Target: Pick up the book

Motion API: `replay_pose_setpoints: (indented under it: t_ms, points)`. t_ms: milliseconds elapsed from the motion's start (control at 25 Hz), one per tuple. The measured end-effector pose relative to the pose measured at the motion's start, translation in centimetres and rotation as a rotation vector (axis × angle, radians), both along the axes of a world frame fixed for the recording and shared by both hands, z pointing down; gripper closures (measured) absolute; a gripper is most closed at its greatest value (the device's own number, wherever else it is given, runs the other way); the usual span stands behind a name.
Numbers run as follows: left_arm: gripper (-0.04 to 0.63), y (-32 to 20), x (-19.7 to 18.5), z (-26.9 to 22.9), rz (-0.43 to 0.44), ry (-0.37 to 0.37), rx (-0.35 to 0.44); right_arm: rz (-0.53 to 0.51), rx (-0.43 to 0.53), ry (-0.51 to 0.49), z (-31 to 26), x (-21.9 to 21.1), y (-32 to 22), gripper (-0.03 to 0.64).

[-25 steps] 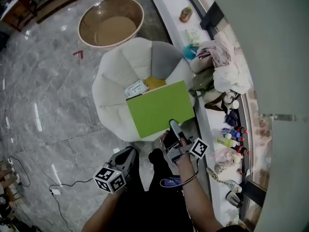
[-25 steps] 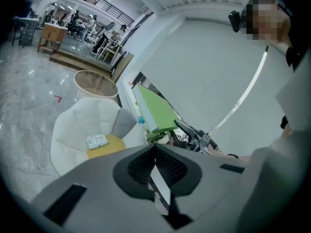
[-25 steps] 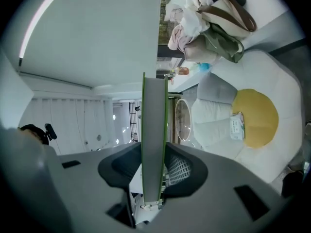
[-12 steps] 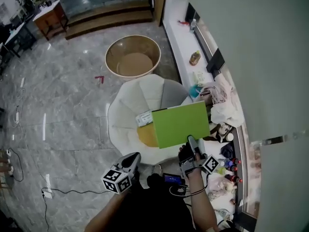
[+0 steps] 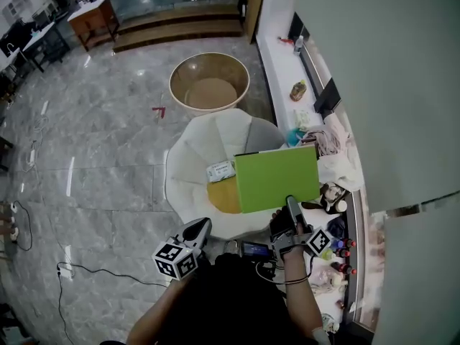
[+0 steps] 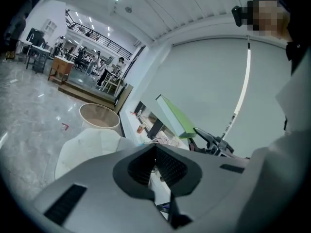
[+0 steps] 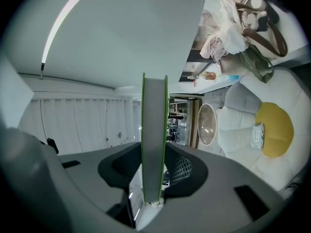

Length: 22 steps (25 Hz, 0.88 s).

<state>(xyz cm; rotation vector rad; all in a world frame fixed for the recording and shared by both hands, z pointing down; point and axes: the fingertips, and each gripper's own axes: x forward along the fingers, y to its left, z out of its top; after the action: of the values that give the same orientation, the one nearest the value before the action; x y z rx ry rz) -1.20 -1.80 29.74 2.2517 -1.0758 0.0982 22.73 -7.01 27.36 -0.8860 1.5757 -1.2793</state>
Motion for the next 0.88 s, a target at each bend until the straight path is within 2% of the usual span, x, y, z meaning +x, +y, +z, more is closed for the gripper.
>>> replay_pose_setpoints:
  t_ms: [280, 480, 880]
  points:
    - [0.581, 1.9, -0.6, -0.6, 0.007, 0.015, 0.019, -0.015, -0.007, -0.014, -0.2, -1.8, 2.5, 0.457]
    - [0.581, 3.7, -1.5, -1.3, 0.054, 0.024, 0.044, -0.020, 0.012, -0.006, -1.1, -3.9, 4.2, 0.459]
    - [0.581, 9.8, -7.2, -1.8, 0.107, 0.022, 0.051, -0.011, 0.016, -0.017, -1.8, -11.1, 10.0, 0.459]
